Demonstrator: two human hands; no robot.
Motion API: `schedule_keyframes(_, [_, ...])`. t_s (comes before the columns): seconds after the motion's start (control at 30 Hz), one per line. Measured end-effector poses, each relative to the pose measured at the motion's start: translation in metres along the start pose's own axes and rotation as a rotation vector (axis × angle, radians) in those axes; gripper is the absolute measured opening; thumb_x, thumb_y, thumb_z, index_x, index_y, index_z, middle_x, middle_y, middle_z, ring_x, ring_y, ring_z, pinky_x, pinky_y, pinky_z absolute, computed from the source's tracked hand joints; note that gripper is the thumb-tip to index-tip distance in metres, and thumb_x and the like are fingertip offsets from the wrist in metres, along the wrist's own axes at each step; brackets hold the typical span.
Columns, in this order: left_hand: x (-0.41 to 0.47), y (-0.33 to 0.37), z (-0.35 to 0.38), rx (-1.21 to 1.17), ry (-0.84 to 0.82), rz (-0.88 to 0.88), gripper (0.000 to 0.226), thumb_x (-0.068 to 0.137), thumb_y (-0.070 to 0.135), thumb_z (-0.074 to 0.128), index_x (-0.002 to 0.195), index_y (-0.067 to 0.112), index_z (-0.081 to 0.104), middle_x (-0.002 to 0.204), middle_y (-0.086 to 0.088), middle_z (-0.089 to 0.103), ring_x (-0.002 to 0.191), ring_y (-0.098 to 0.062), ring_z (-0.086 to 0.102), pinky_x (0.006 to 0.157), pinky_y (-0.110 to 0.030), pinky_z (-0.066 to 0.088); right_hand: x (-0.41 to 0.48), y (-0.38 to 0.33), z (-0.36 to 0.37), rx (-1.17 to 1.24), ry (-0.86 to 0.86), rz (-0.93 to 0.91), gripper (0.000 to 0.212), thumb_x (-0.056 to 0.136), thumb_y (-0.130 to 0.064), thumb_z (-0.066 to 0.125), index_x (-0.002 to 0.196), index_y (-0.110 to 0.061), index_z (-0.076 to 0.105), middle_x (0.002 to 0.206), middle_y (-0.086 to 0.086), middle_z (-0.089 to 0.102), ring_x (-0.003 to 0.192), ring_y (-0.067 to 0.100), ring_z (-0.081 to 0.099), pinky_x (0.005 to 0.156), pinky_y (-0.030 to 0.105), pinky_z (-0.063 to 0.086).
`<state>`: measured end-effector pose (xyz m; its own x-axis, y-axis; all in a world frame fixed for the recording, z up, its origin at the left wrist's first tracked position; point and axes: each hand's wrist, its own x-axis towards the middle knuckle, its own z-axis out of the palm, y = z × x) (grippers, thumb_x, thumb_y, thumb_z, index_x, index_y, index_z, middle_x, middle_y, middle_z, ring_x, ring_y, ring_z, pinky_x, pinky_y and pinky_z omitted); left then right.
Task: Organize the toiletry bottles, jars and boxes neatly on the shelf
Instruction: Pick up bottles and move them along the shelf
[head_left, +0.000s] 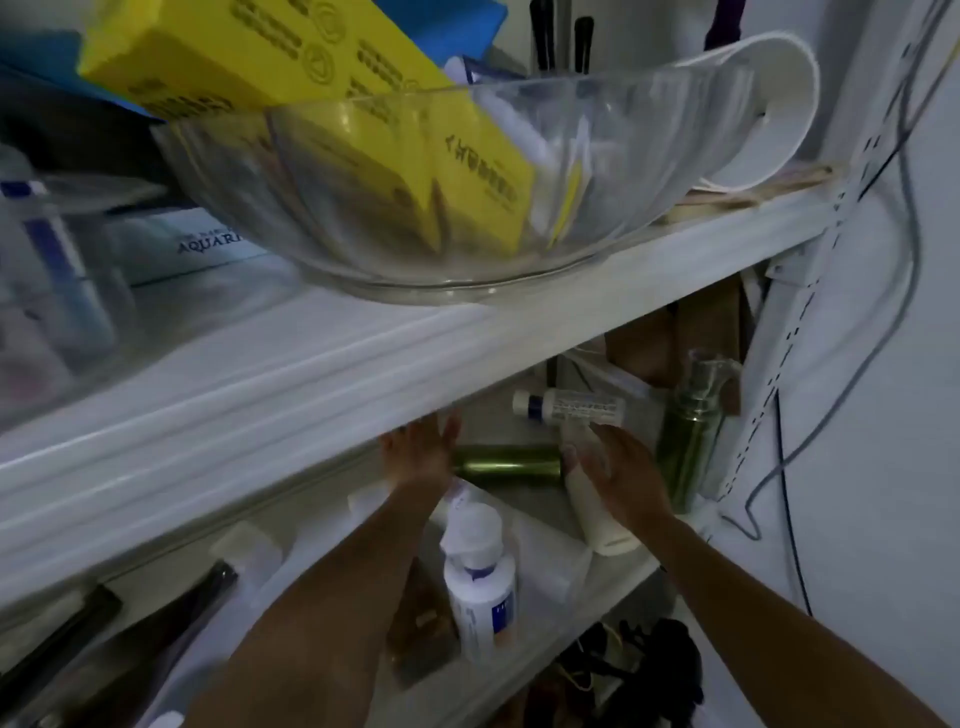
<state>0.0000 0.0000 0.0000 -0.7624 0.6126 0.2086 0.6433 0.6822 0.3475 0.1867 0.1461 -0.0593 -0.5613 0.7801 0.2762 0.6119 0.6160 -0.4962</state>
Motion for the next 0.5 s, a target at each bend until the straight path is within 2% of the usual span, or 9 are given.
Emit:
schedule_keyframes(0.1, [0.010,0.005,0.004,-0.060,-0.062,-0.117,0.056,0.099,0.050,0.026,0.146,0.019,0.026,0.151,-0.009,0.032,0.140,-0.027,0.025,0.113,-0.033,0.014,0.014,0.009,0.009,0.009,-0.063,0.034,0.060,0.092,-0.058,0.028,0.140,-0.023,0.037,0.142,0.003,0.046,0.129,0.020,0.043,0.107,0.041,0.036])
schedule_keyframes(0.27, [0.021,0.009,0.010,-0.066,-0.259,-0.214,0.048,0.102,0.042,0.027,0.141,0.015,0.037,0.147,-0.012,0.037,0.137,-0.028,0.030,0.109,-0.031,0.018,0.028,0.009,0.016,0.029,-0.169,0.052,0.052,0.096,-0.045,0.039,0.143,-0.024,0.032,0.146,0.004,0.040,0.133,0.024,0.037,0.108,0.035,0.028])
schedule_keyframes(0.33, [0.024,0.005,0.015,-0.035,-0.271,-0.257,0.050,0.102,0.042,0.029,0.140,0.013,0.039,0.146,-0.014,0.038,0.137,-0.028,0.031,0.108,-0.032,0.022,0.031,0.007,0.020,0.080,-0.181,0.090,0.051,0.096,-0.043,0.042,0.141,-0.024,0.032,0.143,0.004,0.041,0.130,0.024,0.038,0.105,0.036,0.031])
schedule_keyframes(0.4, [0.026,0.004,0.019,-0.014,-0.293,-0.298,0.055,0.101,0.045,0.027,0.144,0.011,0.032,0.150,-0.016,0.032,0.140,-0.030,0.025,0.112,-0.036,0.017,0.031,0.008,0.027,0.103,-0.214,0.138,0.055,0.093,-0.050,0.041,0.141,-0.024,0.030,0.141,0.005,0.041,0.126,0.024,0.041,0.102,0.041,0.037])
schedule_keyframes(0.5, [0.033,-0.003,0.034,0.003,-0.349,-0.312,0.065,0.099,0.051,0.022,0.151,0.012,0.011,0.155,-0.020,0.018,0.144,-0.033,0.011,0.116,-0.044,0.005,0.029,0.015,0.036,0.040,-0.307,0.259,0.074,0.087,-0.064,0.040,0.144,-0.020,0.022,0.139,0.010,0.037,0.125,0.028,0.042,0.100,0.042,0.039])
